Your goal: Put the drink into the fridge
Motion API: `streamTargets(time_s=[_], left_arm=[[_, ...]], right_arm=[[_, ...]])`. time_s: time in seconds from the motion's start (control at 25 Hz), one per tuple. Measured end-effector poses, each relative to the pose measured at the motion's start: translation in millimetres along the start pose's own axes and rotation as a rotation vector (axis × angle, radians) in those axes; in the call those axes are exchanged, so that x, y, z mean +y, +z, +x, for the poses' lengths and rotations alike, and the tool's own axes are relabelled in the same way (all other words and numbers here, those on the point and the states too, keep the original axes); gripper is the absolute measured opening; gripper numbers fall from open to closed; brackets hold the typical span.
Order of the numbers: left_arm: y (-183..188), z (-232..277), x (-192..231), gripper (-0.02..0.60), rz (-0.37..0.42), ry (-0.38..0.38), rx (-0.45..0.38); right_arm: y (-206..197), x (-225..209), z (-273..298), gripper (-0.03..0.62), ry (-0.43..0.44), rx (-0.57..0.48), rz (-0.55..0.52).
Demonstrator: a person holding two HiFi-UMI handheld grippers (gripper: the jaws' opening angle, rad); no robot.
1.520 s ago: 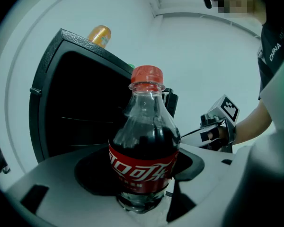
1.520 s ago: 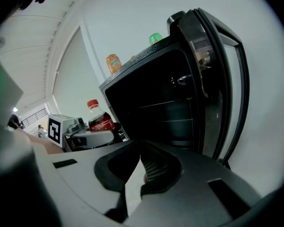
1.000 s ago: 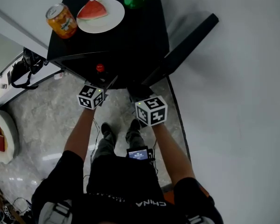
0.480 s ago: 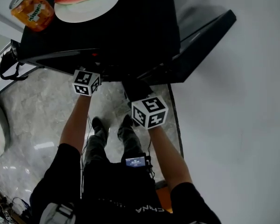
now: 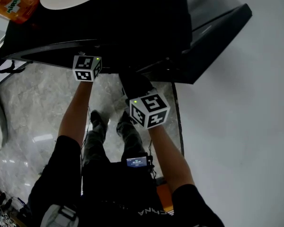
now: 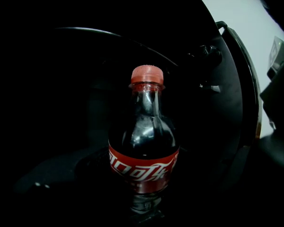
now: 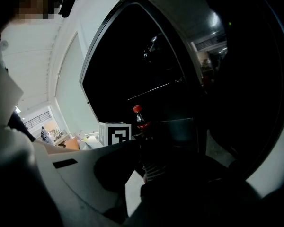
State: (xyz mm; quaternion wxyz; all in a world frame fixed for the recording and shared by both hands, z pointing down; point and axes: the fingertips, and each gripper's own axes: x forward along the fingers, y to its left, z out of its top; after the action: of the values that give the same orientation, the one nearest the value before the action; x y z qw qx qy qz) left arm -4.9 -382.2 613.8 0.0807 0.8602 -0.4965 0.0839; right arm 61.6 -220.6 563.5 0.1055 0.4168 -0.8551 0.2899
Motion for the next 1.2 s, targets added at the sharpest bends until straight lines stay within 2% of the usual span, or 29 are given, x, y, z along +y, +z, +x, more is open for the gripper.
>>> streamTargets(time_s=[0.56,0.8,1.0,1.2], left_arm=[[-2.2,20.5,11.0,0.319,-0.002,0.041,-0.055],[-10.8,25.2,7.8,0.321,0.078,0.045,0.013],[-10.8,12.7,10.7,0.335,0.058,0.035,-0.004],[-13.7,-22.7,14.9,0.348,0.011,0.03,0.003]], right_arm=[[1.4,-5.8,-0.9,0.017,-0.004,-0.011,0.004],[-3.6,-8.5,-4.5,0.017,-0.013,0.003,0.006],[-6.4,-9.8,-5.5,0.017,-0.018,0.011,0.018],[-7.6,-4.2,-6.6,0.017,-0.016,0.027,0.037]])
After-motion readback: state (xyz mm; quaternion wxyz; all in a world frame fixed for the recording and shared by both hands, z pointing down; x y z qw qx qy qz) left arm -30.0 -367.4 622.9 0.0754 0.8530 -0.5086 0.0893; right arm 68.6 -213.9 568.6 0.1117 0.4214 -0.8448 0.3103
